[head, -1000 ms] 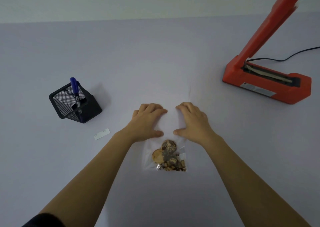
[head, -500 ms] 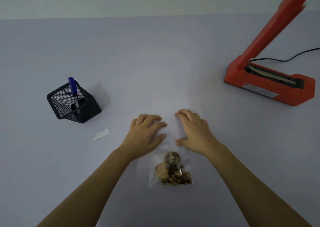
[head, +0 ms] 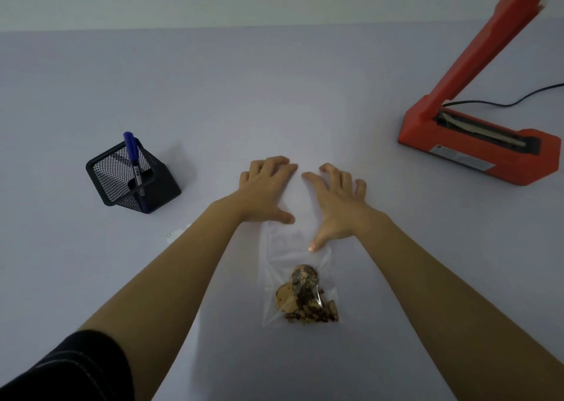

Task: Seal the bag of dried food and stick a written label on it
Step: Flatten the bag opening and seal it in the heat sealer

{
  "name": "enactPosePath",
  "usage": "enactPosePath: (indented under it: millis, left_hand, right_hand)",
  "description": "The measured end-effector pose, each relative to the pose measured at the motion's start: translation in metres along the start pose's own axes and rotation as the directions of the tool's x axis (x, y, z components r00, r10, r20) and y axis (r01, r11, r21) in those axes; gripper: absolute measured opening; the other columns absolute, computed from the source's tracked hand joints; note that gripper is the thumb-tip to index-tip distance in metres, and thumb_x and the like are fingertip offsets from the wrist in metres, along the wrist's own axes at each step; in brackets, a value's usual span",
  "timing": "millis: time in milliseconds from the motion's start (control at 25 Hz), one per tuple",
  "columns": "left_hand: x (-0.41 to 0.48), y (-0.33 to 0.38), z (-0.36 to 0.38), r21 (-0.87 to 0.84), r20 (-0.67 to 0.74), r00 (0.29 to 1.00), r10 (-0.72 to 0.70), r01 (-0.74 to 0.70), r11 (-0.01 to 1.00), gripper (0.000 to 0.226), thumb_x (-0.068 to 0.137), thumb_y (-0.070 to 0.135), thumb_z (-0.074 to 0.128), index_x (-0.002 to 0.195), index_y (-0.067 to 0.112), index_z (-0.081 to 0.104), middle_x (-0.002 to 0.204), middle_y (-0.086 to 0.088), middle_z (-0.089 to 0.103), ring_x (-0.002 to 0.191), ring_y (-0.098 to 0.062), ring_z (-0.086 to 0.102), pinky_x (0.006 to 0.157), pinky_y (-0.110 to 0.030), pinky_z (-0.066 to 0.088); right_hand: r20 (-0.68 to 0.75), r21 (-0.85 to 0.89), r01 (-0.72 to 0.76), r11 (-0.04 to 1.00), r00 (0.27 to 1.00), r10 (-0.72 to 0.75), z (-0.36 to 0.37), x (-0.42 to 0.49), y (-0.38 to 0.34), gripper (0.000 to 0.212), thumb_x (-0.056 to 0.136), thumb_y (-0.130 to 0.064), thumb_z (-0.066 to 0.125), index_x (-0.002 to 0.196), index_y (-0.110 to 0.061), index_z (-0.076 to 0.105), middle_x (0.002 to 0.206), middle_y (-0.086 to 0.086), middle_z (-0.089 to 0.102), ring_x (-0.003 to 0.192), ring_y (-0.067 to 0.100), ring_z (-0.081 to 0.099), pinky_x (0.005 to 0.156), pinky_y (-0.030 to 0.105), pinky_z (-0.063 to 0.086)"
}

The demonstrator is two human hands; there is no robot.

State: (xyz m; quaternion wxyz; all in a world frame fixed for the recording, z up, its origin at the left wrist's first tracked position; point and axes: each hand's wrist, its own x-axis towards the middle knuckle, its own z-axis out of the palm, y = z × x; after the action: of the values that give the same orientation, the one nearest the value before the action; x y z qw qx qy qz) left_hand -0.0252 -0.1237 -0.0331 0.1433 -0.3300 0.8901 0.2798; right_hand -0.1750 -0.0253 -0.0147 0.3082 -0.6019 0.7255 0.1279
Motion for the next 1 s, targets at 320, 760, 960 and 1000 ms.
enactPosePath:
  millis: [320,760,960,1000]
  left_hand:
    - [-0.038,0.016,0.049,-0.084,-0.497,0.864,0.081,-0.141,0.987,0.015,0.075,0.007,0.071,0.087,0.005,0.062,0.085,-0.011,0.06,0.076,-0.03,0.053,0.066,-0.047,0.05]
    - [-0.06,0.002,0.071,-0.057,-0.431,0.861,0.27,-0.325,0.944,0.021,0.088,0.025,0.053,0.089,0.015,0.072,0.083,-0.001,0.065,0.076,-0.019,0.053,0.064,-0.035,0.044]
    - [-0.054,-0.007,0.058,-0.113,-0.335,0.925,0.179,-0.228,0.967,0.033,0.082,0.048,0.049,0.102,0.033,0.07,0.104,0.011,0.062,0.099,-0.013,0.047,0.081,-0.035,0.031]
    - [-0.051,-0.007,0.054,-0.121,-0.312,0.937,0.158,-0.204,0.971,0.038,0.081,0.051,0.046,0.107,0.034,0.068,0.109,0.011,0.06,0.103,-0.014,0.045,0.084,-0.034,0.03]
  right_hand:
    - [-0.305,0.145,0.0,0.989,0.951,0.044,0.03,-0.039,-0.005,0.087,0.067,-0.044,0.076,0.135,-0.019,0.028,0.136,0.005,0.032,0.123,0.026,0.03,0.097,0.038,0.026]
    - [-0.343,0.393,0.186,0.9,0.938,-0.044,0.056,-0.044,-0.008,0.03,0.081,-0.012,0.067,0.111,-0.013,0.062,0.111,0.002,0.056,0.105,0.02,0.052,0.089,0.031,0.044]
    - [-0.301,0.235,0.152,0.96,0.95,-0.077,0.04,-0.04,-0.005,0.06,0.078,-0.029,0.07,0.131,-0.023,0.043,0.13,-0.004,0.04,0.12,0.017,0.039,0.091,0.034,0.032]
    - [-0.281,0.222,0.136,0.966,0.957,-0.071,0.037,-0.038,-0.004,0.067,0.076,-0.033,0.071,0.134,-0.023,0.039,0.133,-0.005,0.037,0.123,0.017,0.037,0.093,0.036,0.031]
